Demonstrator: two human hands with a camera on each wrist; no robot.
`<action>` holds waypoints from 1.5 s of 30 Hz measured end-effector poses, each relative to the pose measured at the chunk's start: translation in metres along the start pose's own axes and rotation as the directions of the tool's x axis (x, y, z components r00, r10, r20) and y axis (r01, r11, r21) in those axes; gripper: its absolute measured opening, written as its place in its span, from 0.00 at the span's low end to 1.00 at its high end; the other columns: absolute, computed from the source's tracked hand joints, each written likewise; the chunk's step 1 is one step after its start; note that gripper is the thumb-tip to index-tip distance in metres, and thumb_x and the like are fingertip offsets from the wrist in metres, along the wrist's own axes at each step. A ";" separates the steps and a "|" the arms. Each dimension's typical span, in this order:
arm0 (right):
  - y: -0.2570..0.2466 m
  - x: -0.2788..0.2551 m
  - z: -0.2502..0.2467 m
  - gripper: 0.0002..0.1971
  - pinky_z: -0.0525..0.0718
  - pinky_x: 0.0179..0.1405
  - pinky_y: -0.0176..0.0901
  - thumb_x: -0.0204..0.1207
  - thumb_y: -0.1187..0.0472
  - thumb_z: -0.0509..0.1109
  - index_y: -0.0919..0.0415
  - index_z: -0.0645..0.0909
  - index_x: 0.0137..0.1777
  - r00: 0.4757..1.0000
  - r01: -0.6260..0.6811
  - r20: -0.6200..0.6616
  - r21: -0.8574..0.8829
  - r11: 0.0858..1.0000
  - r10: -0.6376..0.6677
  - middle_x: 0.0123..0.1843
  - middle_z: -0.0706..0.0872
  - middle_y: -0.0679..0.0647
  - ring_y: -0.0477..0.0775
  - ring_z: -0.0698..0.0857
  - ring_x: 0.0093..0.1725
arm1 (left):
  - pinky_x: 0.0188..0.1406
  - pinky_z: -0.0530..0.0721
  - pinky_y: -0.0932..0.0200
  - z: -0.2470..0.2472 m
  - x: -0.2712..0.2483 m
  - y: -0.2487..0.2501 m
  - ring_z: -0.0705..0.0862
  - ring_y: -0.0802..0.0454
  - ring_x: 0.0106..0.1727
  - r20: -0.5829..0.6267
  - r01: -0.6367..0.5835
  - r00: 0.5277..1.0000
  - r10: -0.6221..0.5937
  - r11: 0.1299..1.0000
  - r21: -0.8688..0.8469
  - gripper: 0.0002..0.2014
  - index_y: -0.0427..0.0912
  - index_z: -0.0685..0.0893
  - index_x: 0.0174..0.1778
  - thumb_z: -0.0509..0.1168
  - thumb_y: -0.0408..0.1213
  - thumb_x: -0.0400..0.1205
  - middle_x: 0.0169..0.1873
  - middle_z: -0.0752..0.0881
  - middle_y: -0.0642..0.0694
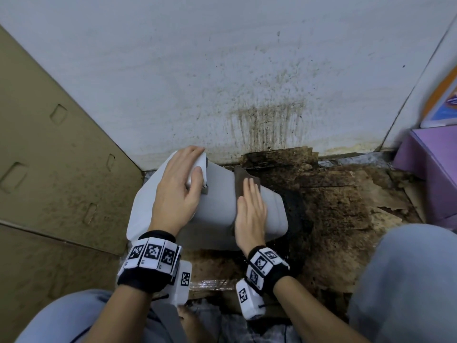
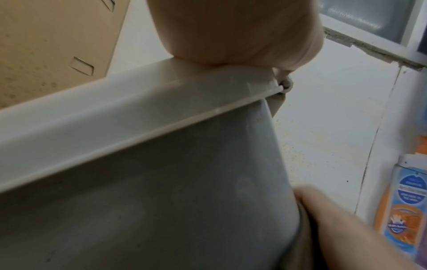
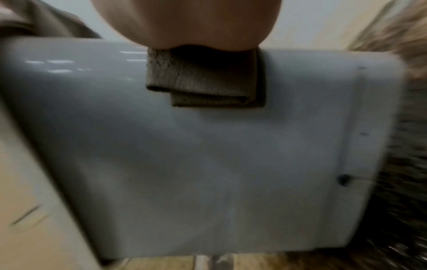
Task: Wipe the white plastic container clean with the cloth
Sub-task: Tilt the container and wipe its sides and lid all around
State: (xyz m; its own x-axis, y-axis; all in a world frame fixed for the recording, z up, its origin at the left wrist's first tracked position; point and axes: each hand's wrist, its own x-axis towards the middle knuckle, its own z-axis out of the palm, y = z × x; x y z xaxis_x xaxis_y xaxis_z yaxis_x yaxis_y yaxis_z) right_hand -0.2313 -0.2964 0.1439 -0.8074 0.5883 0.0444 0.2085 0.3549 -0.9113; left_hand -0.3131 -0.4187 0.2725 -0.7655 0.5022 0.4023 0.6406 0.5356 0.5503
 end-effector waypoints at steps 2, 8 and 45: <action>-0.025 -0.002 0.006 0.30 0.42 0.87 0.41 0.87 0.46 0.38 0.49 0.51 0.90 0.993 0.112 0.044 0.021 0.993 -0.113 0.91 0.49 0.42 0.36 0.43 0.88 | 0.86 0.66 0.50 -0.001 0.000 -0.001 0.69 0.53 0.86 0.001 -0.002 1.000 0.002 1.000 0.004 0.21 0.45 0.78 0.81 0.55 0.41 0.92 0.82 0.77 0.48; -0.022 0.002 0.001 0.28 0.54 0.88 0.50 0.90 0.48 0.42 0.51 0.54 0.90 0.951 0.303 0.078 -0.030 0.953 -0.300 0.91 0.54 0.44 0.41 0.49 0.89 | 0.85 0.67 0.46 -0.003 -0.001 -0.004 0.69 0.53 0.86 0.011 0.000 1.000 0.000 1.000 0.015 0.22 0.45 0.78 0.81 0.54 0.44 0.92 0.81 0.77 0.48; -0.036 -0.007 0.009 0.26 0.58 0.87 0.51 0.91 0.51 0.43 0.48 0.58 0.89 0.945 0.328 0.011 -0.028 0.944 -0.328 0.90 0.57 0.43 0.41 0.53 0.89 | 0.84 0.70 0.44 -0.003 -0.003 -0.007 0.70 0.51 0.86 0.008 -0.020 1.000 0.019 1.000 0.010 0.22 0.43 0.78 0.81 0.55 0.43 0.92 0.81 0.78 0.47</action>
State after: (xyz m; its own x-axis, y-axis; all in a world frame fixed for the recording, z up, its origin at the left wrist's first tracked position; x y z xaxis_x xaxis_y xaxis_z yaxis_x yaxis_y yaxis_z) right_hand -0.2379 -0.3195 0.1727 -0.8373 0.4310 0.3364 -0.0529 0.5486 -0.8344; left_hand -0.3157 -0.4261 0.2692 -0.7524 0.5177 0.4073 0.6560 0.5326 0.5349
